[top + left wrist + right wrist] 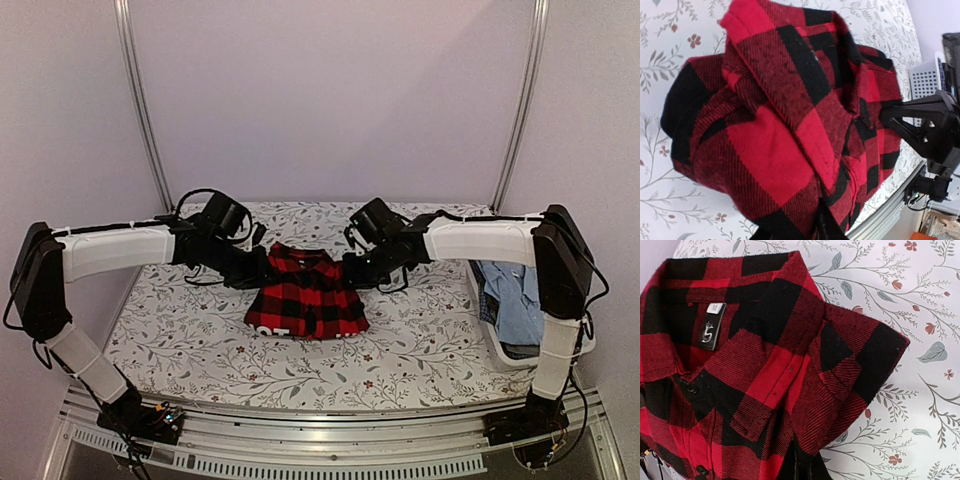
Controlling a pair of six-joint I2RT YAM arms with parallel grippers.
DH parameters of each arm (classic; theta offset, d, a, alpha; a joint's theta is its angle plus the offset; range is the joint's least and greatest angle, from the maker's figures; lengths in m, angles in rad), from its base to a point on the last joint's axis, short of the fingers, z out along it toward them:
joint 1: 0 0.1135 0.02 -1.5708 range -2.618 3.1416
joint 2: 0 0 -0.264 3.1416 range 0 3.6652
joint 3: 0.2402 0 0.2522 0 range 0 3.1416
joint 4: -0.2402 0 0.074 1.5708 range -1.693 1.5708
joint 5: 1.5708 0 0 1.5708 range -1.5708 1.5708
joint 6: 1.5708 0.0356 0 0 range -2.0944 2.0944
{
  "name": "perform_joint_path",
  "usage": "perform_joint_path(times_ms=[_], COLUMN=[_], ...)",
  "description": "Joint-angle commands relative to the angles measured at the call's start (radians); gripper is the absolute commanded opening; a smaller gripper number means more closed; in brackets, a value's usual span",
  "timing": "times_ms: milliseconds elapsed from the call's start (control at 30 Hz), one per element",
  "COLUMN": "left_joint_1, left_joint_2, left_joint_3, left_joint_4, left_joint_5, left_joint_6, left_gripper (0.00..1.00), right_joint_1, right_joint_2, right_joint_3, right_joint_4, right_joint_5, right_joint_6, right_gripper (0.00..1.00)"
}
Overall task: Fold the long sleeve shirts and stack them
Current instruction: Smooth out the rectangle-folded shirt at the center of the board.
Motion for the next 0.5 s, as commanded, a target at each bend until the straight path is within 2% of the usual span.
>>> perform_joint_path(times_ms=[0, 67, 167, 267, 467], left_joint_1=[-0.013, -0.008, 0.029, 0.033, 0.005], left_joint_2=[0.016, 0.023, 0.029, 0.04, 0.084], left_joint_3=[-0.03, -0.013, 0.012, 0.04, 0.038], left_joint_4=[-0.054, -0.07, -0.078, -0.073, 0.004], left_joint_5=[-0.074, -0.122, -0.134, -0.111, -0.02], left_joint_6=[-0.028, -0.012, 0.009, 0.024, 0.022], left_gripper=[0.38, 0.58, 0.62, 0.6, 0.41], right_joint_1=[-0.023, -0.058, -0.126, -0.156, -0.154], right_joint_2=[-0.07, -0.074, -0.089, -0.096, -0.122], right_joint_3=[-0.069, -0.139, -0.263, -0.332, -0.316], right_joint_4=[0.0, 0.03, 0.092, 0.127, 0.113], right_joint_5=[-0.021, -0.029, -0.049, -0.045, -0.037], right_joint_6=[-0.011, -0.009, 0.005, 0.011, 0.001], right_gripper=[0.0, 0.0, 0.04, 0.11, 0.34])
